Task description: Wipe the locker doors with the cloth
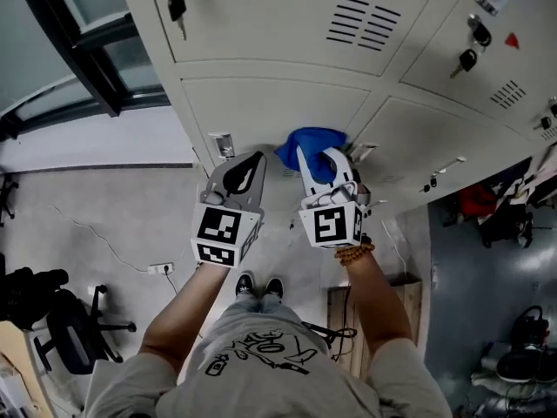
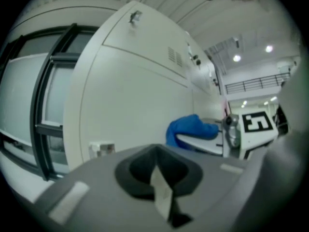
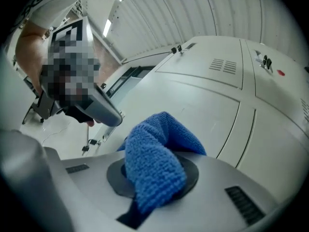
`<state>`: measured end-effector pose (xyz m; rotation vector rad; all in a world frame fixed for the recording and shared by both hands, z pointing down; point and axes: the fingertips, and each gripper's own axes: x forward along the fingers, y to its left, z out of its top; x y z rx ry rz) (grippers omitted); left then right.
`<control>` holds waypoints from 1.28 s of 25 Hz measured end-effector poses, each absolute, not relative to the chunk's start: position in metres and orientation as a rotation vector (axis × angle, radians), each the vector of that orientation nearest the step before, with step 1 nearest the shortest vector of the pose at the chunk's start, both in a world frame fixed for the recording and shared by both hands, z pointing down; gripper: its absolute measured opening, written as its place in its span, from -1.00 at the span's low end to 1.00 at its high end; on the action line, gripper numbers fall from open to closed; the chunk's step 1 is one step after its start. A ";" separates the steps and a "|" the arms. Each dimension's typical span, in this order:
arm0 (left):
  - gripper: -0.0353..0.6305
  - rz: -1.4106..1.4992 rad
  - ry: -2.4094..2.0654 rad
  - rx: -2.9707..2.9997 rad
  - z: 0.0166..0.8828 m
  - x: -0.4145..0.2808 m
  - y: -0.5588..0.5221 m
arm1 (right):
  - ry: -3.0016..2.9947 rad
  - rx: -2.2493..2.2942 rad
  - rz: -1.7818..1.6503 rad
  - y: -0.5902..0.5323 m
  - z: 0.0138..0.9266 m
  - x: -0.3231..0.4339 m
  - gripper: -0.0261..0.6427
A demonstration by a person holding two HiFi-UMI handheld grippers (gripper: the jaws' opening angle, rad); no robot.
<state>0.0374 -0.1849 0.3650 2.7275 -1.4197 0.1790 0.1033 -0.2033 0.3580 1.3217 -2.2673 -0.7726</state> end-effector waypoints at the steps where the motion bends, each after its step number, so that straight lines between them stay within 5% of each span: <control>1: -0.88 0.165 -1.427 2.744 0.354 0.036 -0.185 | -2.281 1.341 -0.782 -0.204 0.343 0.102 -0.83; 11: -0.88 0.044 -1.456 2.836 0.285 0.022 -0.170 | -2.387 1.499 -0.813 -0.203 0.234 0.110 -0.83; 26: -0.88 -0.064 -1.381 2.771 0.279 -0.002 -0.125 | -2.814 1.658 -0.211 -0.120 0.247 0.086 -0.83; 32: -0.88 -0.037 -1.445 2.773 0.281 -0.010 -0.128 | -2.803 1.614 -0.224 -0.111 0.255 0.066 -0.83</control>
